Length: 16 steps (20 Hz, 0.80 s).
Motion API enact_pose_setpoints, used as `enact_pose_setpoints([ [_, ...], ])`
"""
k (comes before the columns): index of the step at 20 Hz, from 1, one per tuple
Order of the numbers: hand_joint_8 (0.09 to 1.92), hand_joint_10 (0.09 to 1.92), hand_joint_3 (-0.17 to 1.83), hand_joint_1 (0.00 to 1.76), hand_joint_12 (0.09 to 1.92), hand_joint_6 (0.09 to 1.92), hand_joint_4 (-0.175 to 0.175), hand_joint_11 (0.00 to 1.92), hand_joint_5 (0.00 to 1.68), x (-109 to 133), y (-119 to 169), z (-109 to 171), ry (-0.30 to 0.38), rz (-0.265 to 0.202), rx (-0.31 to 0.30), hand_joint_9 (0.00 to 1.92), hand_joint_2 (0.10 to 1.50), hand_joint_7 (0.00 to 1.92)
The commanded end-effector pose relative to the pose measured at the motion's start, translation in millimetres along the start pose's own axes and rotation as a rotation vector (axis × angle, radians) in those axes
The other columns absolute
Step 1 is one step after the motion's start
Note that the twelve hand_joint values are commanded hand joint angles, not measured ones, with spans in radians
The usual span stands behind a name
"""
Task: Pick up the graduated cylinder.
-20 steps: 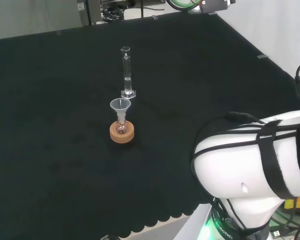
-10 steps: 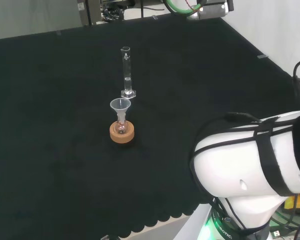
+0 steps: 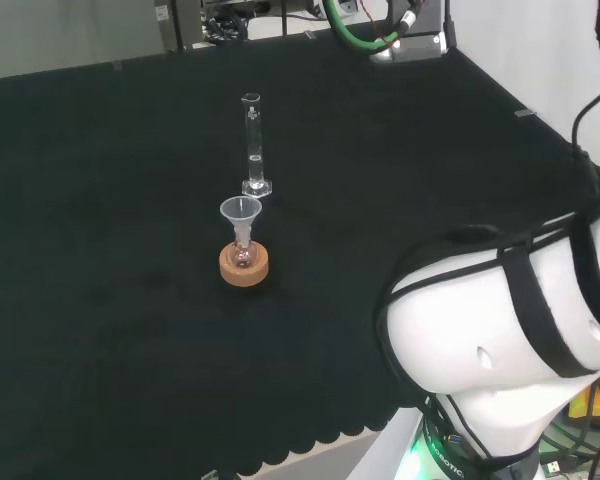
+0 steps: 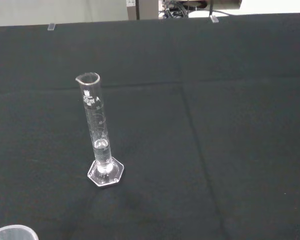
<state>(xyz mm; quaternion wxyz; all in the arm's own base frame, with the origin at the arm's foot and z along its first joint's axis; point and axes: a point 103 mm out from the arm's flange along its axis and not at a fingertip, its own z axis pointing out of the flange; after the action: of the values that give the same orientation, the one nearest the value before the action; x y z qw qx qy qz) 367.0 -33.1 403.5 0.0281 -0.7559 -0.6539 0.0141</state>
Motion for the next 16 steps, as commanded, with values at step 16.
enact_pose_setpoints([
  [16,0.59,0.60,-0.17,0.54,1.36,0.09,-0.025,0.19,0.34,-10,139,119,0.212,-0.129,-0.022,0.36,1.24,0.14],
])
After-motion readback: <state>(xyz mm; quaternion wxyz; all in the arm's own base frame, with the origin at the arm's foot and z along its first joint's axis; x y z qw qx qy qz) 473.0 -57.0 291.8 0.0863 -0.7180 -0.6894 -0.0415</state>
